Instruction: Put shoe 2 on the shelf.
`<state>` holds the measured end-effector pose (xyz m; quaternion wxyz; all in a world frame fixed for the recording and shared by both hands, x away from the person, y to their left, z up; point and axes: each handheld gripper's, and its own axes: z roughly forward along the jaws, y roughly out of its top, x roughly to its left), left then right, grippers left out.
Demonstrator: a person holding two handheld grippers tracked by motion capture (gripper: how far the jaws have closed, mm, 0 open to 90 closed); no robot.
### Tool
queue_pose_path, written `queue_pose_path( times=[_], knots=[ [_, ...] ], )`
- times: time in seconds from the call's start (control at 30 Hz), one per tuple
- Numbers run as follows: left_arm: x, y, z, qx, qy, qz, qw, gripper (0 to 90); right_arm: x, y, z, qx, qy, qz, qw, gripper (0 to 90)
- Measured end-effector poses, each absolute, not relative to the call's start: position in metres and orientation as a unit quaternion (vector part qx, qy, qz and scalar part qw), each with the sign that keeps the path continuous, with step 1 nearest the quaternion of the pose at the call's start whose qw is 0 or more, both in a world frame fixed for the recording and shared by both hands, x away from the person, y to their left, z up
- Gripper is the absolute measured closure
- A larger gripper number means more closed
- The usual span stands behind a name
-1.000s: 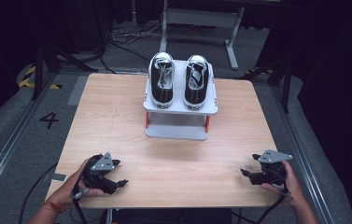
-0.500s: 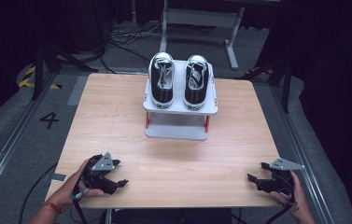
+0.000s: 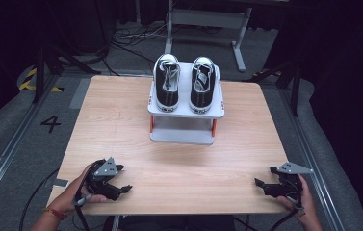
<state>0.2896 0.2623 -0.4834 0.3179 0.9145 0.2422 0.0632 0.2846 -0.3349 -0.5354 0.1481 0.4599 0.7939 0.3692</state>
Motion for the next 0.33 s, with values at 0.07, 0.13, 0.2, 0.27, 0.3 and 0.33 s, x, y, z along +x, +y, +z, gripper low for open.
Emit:
queue_pose_path(
  times=[0.07,0.13,0.2,0.27,0.3,0.33],
  knots=[
    [0.2896,0.2623,-0.4833,0.915,0.242,0.063,0.318,19.7,0.2849,-0.3349,-0.5354,0.460,0.794,0.369,0.148,14.8],
    [0.2898,0.2623,-0.4833,0.915,0.242,0.063,0.318,19.6,0.2852,-0.3348,-0.5354,0.461,0.793,0.370,0.149,14.7],
    [0.2900,0.2623,-0.4833,0.915,0.241,0.063,0.317,19.5,0.2852,-0.3347,-0.5354,0.461,0.793,0.369,0.149,14.8],
    [0.2901,0.2622,-0.4833,0.915,0.241,0.063,0.317,19.4,0.2852,-0.3347,-0.5354,0.461,0.793,0.369,0.149,14.8],
    [0.2902,0.2623,-0.4833,0.915,0.240,0.064,0.317,19.4,0.2852,-0.3347,-0.5354,0.461,0.793,0.369,0.149,14.8],
    [0.2902,0.2623,-0.4833,0.915,0.240,0.064,0.317,19.4,0.2852,-0.3347,-0.5354,0.461,0.793,0.369,0.149,14.8]
  ],
)
